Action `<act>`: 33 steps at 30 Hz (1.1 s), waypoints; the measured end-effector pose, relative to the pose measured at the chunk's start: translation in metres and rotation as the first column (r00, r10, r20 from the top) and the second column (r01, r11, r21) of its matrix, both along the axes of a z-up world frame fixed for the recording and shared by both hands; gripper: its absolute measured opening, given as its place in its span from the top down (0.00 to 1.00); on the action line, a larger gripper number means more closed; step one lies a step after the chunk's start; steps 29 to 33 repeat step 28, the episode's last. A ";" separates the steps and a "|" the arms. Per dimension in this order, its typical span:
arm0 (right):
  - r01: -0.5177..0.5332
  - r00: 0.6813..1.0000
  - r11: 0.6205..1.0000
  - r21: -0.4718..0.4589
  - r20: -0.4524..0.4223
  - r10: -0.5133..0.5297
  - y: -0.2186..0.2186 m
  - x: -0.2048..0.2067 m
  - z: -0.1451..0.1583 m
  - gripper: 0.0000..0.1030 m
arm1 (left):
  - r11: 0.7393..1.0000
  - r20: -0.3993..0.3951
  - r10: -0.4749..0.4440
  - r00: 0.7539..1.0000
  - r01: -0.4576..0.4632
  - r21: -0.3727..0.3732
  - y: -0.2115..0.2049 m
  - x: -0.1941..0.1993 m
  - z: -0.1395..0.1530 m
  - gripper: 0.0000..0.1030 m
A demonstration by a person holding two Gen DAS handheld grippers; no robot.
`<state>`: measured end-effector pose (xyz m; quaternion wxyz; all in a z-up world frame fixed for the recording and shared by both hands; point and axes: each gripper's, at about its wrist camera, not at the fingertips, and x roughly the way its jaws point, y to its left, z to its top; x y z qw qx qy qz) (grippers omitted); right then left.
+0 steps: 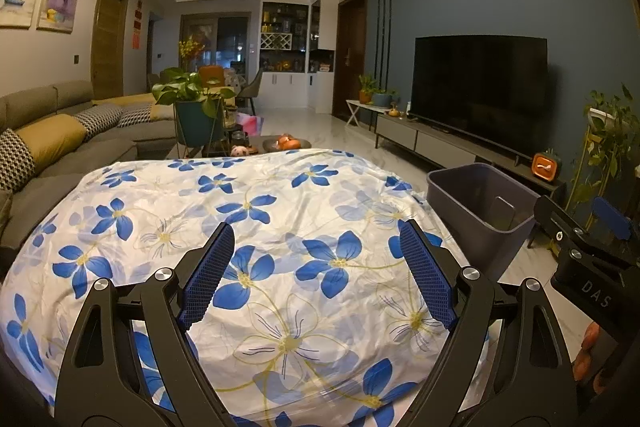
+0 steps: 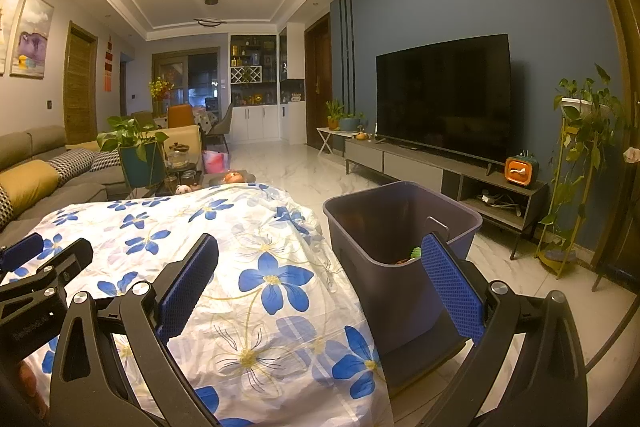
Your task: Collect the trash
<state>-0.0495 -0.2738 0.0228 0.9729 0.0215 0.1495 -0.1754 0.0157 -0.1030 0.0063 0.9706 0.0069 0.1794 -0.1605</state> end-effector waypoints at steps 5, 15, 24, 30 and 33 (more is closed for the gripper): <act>0.000 1.000 1.000 0.002 0.000 0.000 0.002 0.002 -0.001 0.05 | 1.000 -0.003 0.001 1.000 -0.001 0.002 -0.001 0.000 0.000 0.19; 0.000 1.000 1.000 0.003 0.002 0.000 -0.001 0.000 0.000 0.05 | 1.000 0.000 -0.004 1.000 0.004 0.000 0.000 -0.002 -0.001 0.16; -0.001 1.000 1.000 0.004 0.002 0.001 -0.001 0.000 0.000 0.05 | 1.000 0.009 0.002 1.000 -0.002 0.008 -0.001 -0.002 0.001 0.10; 0.000 1.000 1.000 0.006 0.003 0.000 0.001 0.001 0.000 0.05 | 1.000 0.001 -0.010 1.000 0.010 -0.010 0.004 0.001 0.000 0.10; 0.000 1.000 1.000 0.006 0.003 0.000 0.001 0.001 0.000 0.05 | 1.000 0.001 -0.010 1.000 0.010 -0.010 0.004 0.001 0.000 0.10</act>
